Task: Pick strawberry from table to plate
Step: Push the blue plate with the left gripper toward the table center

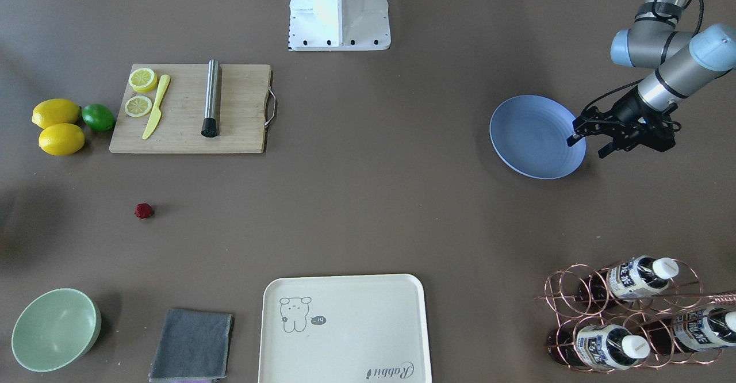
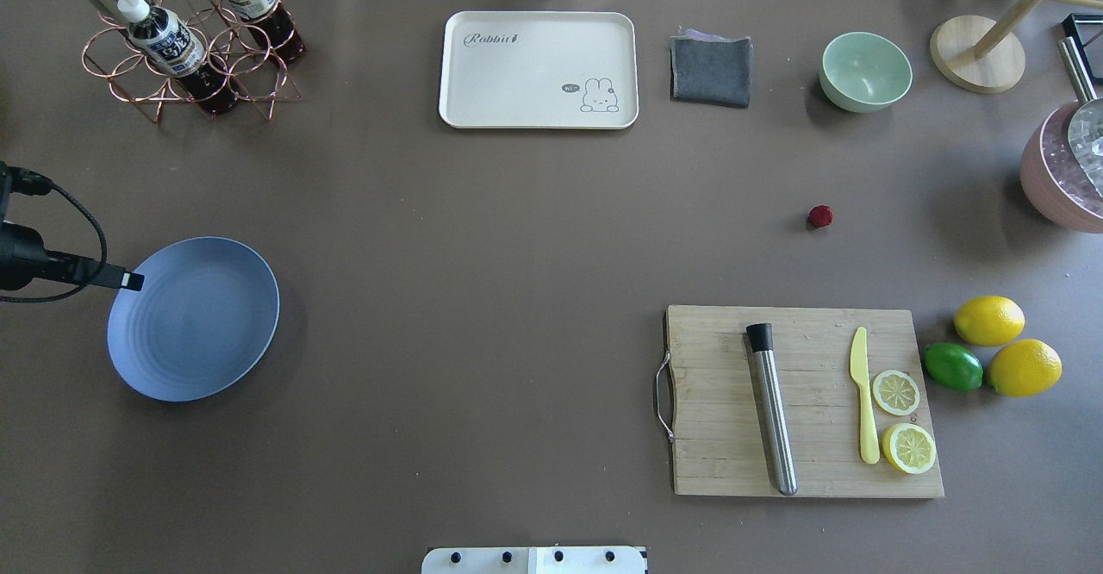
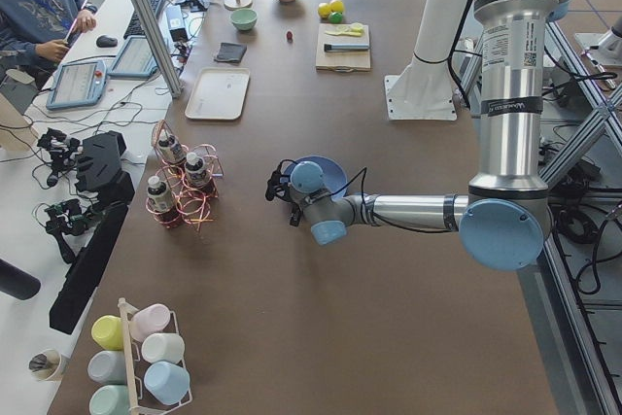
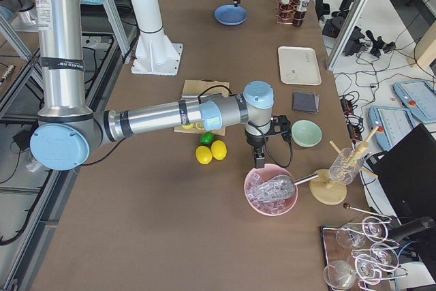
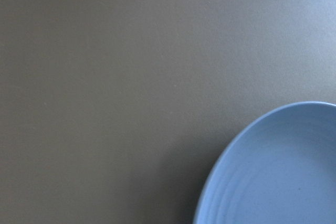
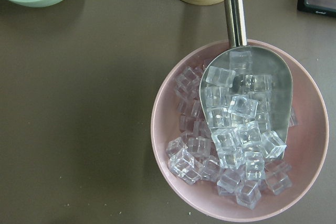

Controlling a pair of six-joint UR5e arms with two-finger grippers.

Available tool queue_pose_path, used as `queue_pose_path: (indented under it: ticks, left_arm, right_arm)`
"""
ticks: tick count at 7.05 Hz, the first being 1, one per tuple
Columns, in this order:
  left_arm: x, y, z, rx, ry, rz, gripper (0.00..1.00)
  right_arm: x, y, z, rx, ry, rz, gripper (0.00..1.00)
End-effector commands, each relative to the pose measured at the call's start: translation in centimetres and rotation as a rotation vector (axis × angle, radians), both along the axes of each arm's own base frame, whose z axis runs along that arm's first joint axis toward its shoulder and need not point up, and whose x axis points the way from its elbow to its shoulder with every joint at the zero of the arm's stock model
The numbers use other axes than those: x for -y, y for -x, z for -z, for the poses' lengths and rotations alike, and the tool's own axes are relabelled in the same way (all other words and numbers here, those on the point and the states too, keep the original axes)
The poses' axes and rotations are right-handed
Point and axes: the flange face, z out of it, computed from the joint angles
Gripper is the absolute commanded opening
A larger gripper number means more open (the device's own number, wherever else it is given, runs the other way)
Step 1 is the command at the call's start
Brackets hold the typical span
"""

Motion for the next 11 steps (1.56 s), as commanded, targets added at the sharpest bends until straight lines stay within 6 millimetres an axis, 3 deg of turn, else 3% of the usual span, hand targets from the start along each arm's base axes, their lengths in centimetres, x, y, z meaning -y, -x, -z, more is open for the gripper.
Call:
queue_pose_path:
  ticks: [1,2,3,4,5,8,9,11]
  left_arm:
    - [-0.8,-0.2,-1.2,0.002,-0.007,-0.007,0.56]
    - [-1.0,0.0,-2.0,-0.003,-0.014,-0.006,0.51]
    - [-1.0,0.0,-2.1,-0.006,-0.017,-0.007,0.36]
    - [-1.0,0.0,-1.8,-0.012,-0.017,-0.006,0.12]
    - [-1.0,-0.1,-1.1,-0.027,-0.021,-0.009,0.0]
    - [-0.5,-0.3,2.1,-0.09,-0.032,-0.056,0.0]
    - [1.1,-1.3,4.7,-0.126,0.004,-0.022,0.0]
    - [6.5,-6.2,13.3,-0.201,0.08,0.032,0.0]
  right_arm:
    - [0.0,0.0,-0.1,-0.002,0.0,0.0,1.0]
    - [0.0,0.1,0.0,-0.002,0.001,0.001,1.0]
    - [0.0,0.0,-0.1,-0.002,0.001,-0.001,1.0]
    - [0.0,0.0,-0.1,-0.002,0.001,0.0,1.0]
    - [0.0,0.0,0.0,-0.002,-0.001,-0.001,1.0]
    - [0.0,0.0,-0.1,0.0,0.001,0.0,1.0]
    - [0.0,0.0,0.0,0.0,-0.001,0.0,1.0]
    - [0.0,0.0,0.0,0.0,-0.001,0.0,1.0]
